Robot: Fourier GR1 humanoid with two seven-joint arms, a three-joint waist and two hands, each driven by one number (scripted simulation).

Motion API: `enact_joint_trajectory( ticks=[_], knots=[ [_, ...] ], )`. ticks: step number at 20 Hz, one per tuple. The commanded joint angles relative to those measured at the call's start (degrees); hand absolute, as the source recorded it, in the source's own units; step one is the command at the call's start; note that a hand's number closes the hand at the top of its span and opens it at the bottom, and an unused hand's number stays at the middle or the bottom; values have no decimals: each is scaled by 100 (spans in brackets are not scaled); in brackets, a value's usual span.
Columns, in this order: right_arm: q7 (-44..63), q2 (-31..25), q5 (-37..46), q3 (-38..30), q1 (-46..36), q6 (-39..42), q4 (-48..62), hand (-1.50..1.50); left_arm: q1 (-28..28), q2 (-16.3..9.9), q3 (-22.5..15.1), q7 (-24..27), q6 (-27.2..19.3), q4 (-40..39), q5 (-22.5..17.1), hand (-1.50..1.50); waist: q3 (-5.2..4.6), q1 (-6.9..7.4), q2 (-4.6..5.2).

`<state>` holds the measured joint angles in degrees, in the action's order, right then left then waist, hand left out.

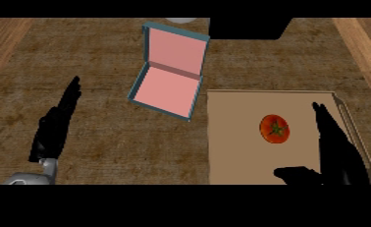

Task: Pick the tomato from the tray and place it in the cardboard box

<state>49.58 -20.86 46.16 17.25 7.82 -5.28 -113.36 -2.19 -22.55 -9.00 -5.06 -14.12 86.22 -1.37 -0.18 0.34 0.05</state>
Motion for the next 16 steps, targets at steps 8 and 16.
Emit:
enact_joint_trajectory(
  ticks=[8,16],
  knots=[
    [1036,838,820,139,-685,742,557,-150,483,217,312,210,272,152,172,0,17,-18,-7],
    [726,1274,1060,-28,-733,597,1015,-150,192,583,453,272,401,-160,644,0,18,-29,-6]
  ],
)
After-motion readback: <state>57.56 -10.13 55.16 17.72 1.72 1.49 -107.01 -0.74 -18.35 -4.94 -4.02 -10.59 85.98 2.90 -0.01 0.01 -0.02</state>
